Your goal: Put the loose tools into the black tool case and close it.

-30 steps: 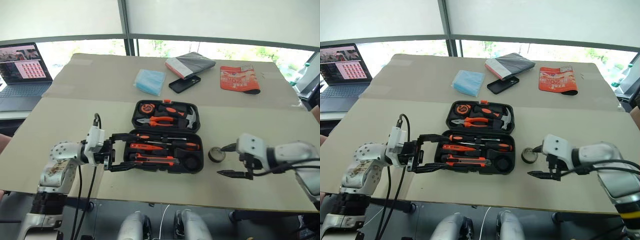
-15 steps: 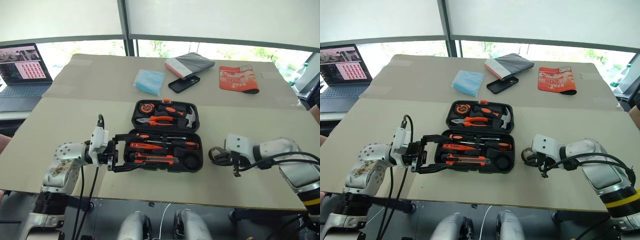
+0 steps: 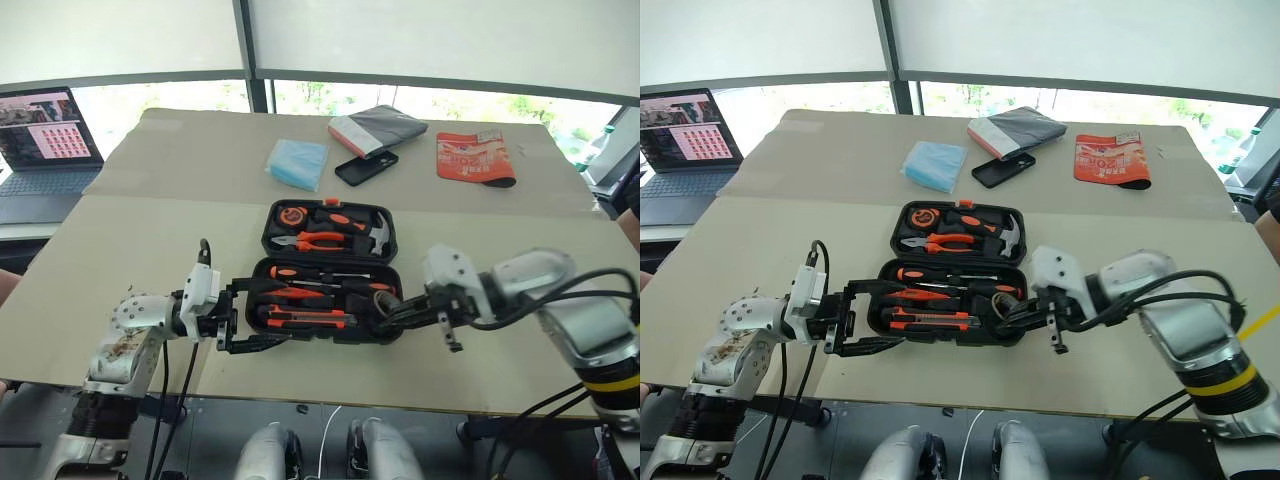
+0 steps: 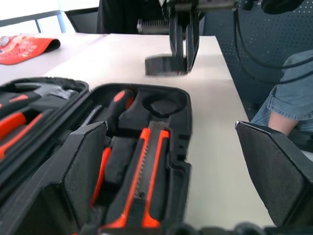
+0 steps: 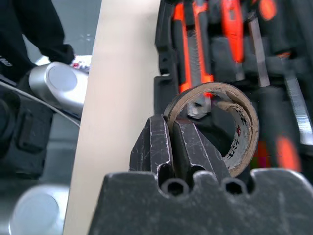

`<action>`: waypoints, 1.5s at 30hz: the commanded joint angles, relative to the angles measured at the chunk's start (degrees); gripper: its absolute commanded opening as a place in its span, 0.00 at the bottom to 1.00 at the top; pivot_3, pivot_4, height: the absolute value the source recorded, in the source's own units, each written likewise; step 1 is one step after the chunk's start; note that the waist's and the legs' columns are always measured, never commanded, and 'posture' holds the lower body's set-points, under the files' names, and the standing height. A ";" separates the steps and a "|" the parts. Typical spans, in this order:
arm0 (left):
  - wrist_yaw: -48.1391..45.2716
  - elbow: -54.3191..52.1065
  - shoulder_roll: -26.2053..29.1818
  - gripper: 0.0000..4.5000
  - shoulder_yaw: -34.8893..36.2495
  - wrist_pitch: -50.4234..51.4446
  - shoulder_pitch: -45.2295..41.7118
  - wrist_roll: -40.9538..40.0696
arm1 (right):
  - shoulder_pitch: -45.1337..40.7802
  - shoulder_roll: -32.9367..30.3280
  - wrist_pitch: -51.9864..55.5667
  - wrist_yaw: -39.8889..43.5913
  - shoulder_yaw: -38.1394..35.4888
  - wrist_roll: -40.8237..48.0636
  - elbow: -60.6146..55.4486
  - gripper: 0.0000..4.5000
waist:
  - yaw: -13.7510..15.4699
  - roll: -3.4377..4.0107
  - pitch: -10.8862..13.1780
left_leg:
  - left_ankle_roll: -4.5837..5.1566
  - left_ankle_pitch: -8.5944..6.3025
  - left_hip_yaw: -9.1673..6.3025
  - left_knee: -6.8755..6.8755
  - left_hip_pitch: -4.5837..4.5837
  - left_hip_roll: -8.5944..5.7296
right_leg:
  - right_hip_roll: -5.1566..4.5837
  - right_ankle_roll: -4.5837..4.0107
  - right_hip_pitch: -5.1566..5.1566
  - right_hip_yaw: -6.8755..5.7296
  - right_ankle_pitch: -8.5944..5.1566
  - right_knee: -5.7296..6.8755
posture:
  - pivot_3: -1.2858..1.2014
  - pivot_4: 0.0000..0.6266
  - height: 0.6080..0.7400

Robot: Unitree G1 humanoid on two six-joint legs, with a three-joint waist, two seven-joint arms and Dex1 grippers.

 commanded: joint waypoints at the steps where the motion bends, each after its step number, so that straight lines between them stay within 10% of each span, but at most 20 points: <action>1: -0.33 -1.57 1.63 1.00 1.94 -1.24 0.69 -0.60 | -1.58 0.23 2.24 -2.39 1.71 -2.52 0.53 0.01 | -0.04 0.00 0.00 | 0.01 -0.01 0.00 0.03 -0.01 0.00 | -0.01 0.00 0.00 0.00 0.00 -0.01 | 0.52 0.24 1.00; 8: 0.67 -2.31 2.18 1.00 2.60 -1.54 1.76 -0.56 | -1.69 -1.50 5.36 -0.55 4.83 -3.52 0.98 0.01 | -0.13 0.00 0.00 | 0.04 -0.02 0.01 0.02 -0.01 -0.01 | 0.01 0.02 0.00 0.01 0.01 -0.03 | 0.52 0.24 1.00; 20: 5.93 0.18 4.50 1.00 6.44 1.58 2.31 -0.53 | -3.39 -1.64 2.56 4.04 -3.82 4.50 -2.60 0.90 | -0.15 -0.02 0.01 | 0.03 -0.02 0.00 0.01 -0.01 0.01 | 0.03 0.02 -0.02 0.02 0.01 -0.02 | 0.52 0.24 1.00; 27: 23.94 11.14 3.74 0.89 10.51 7.14 -4.92 5.47 | -0.57 1.34 -11.91 -1.13 -14.12 2.02 13.45 0.90 | -0.01 -0.11 0.04 | 0.17 -0.07 0.01 0.02 0.04 -0.02 | 0.06 0.06 0.08 -0.02 0.06 -0.04 | 0.52 0.24 1.00; 38: 38.56 23.70 -3.59 0.03 5.03 9.83 -14.63 15.12 | -1.37 13.04 -38.04 -20.95 -9.27 -17.41 39.11 0.06 | -0.84 -0.21 0.08 | -0.08 0.24 0.34 -0.09 0.08 -0.13 | 0.31 0.13 0.00 0.01 0.12 0.07 | 0.52 0.24 1.00; 45: 35.42 32.28 -7.44 0.00 0.22 7.21 -20.96 18.15 | -4.31 18.67 -40.85 -21.66 -8.51 -17.60 41.48 0.01 | -1.51 -0.21 0.08 | -0.16 0.30 0.41 -0.07 0.25 -0.15 | 0.26 0.13 0.01 0.03 0.11 0.41 | 0.52 0.24 1.00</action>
